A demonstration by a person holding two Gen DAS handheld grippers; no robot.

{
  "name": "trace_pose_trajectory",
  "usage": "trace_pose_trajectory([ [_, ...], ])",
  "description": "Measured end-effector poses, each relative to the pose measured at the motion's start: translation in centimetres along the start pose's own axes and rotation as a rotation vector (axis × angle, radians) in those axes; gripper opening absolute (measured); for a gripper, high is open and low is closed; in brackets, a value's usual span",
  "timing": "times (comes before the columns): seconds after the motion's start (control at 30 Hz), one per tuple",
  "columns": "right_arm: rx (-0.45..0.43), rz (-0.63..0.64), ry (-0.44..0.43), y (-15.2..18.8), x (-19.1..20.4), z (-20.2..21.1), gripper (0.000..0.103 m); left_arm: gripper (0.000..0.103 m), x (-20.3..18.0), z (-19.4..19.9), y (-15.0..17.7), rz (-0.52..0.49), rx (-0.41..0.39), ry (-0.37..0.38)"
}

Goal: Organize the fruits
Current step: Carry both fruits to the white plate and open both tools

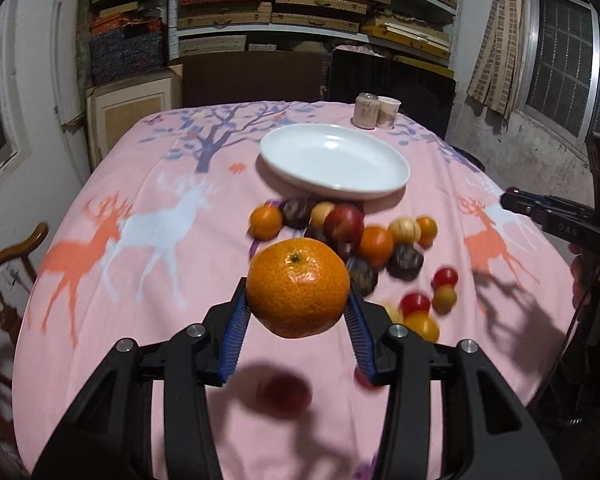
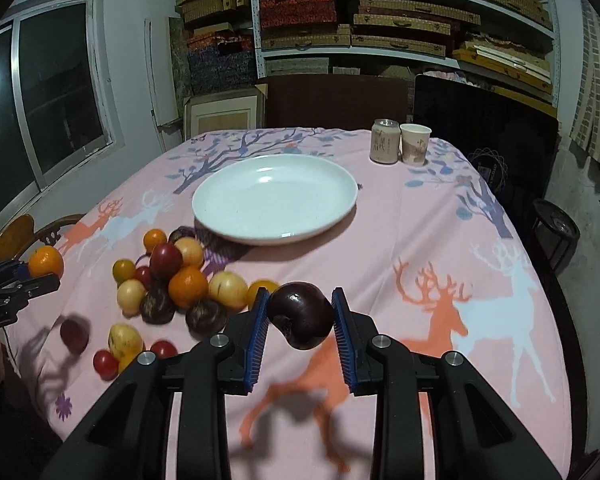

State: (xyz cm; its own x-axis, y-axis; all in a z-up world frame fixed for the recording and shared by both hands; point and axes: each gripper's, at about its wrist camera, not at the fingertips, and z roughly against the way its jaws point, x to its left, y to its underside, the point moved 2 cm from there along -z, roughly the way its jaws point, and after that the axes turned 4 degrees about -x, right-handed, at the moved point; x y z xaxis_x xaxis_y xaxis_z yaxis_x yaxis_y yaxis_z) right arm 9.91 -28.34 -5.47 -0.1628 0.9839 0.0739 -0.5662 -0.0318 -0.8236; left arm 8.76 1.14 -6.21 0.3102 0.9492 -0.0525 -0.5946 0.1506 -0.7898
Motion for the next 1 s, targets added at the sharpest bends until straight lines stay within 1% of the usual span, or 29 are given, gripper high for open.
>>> trace_pose_trajectory([
  [0.1,0.013,0.005,0.004,-2.8,0.1,-4.3,0.032,0.045,-0.8,-4.2,-4.0,-0.009,0.013,0.022],
  [0.17,0.042,0.011,0.011,-3.9,0.4,-7.5,0.032,0.045,-1.2,-7.4,-6.1,0.005,0.039,0.044],
  [0.23,0.08,0.01,0.022,-4.8,0.6,-10.6,0.032,0.045,-1.7,-11.2,-8.3,0.011,0.085,0.043],
  [0.3,0.114,0.021,0.026,-5.5,0.9,-13.5,0.032,0.045,-2.2,-14.7,-9.6,0.022,0.135,0.048],
  [0.37,0.139,0.045,0.034,-6.2,1.3,-16.2,0.032,0.045,-2.5,-17.9,-10.4,0.028,0.186,0.042],
  [0.43,0.15,0.075,0.02,-6.8,1.8,-18.2,0.033,0.046,-2.6,-20.7,-10.7,0.027,0.244,0.036],
  [0.47,0.138,0.102,0.037,-7.1,2.2,-18.6,0.048,0.046,-2.2,-21.7,-10.8,0.042,0.268,0.033],
  [0.5,0.115,0.119,0.059,-7.3,2.4,-18.4,0.063,0.046,-1.9,-22.0,-11.1,0.058,0.269,0.035],
  [0.53,0.083,0.126,0.067,-7.4,2.5,-17.8,0.065,0.047,-1.4,-22.0,-11.2,0.077,0.266,0.035],
  [0.57,0.075,0.12,0.056,-7.4,2.4,-17.3,0.065,0.049,-0.9,-21.5,-11.4,0.102,0.254,0.042],
  [0.6,0.071,0.103,0.043,-7.3,2.1,-16.6,0.065,0.059,-0.4,-20.8,-11.3,0.114,0.238,0.039],
  [0.63,0.065,0.085,0.034,-7.1,1.8,-15.8,0.065,0.068,0.0,-19.7,-11.2,0.119,0.209,0.03],
  [0.73,0.052,0.04,0.03,-5.8,0.6,-12.9,0.065,0.076,0.4,-15.4,-10.8,0.098,0.108,0.019],
  [0.8,0.059,0.015,0.027,-4.5,0.1,-11.2,0.065,0.077,0.4,-12.8,-10.1,0.092,0.083,0.033],
  [0.9,0.089,-0.043,0.009,-2.2,-0.7,-8.6,0.065,0.078,0.2,-9.1,-8.1,0.059,0.073,0.048],
  [0.93,0.099,-0.057,0.003,-1.3,-0.8,-7.7,0.065,0.08,0.1,-7.8,-7.0,0.037,0.071,0.042],
  [1.0,0.102,-0.066,-0.004,0.2,-0.6,-5.9,0.065,0.083,0.0,-5.6,-5.0,-0.002,0.055,0.014],
])
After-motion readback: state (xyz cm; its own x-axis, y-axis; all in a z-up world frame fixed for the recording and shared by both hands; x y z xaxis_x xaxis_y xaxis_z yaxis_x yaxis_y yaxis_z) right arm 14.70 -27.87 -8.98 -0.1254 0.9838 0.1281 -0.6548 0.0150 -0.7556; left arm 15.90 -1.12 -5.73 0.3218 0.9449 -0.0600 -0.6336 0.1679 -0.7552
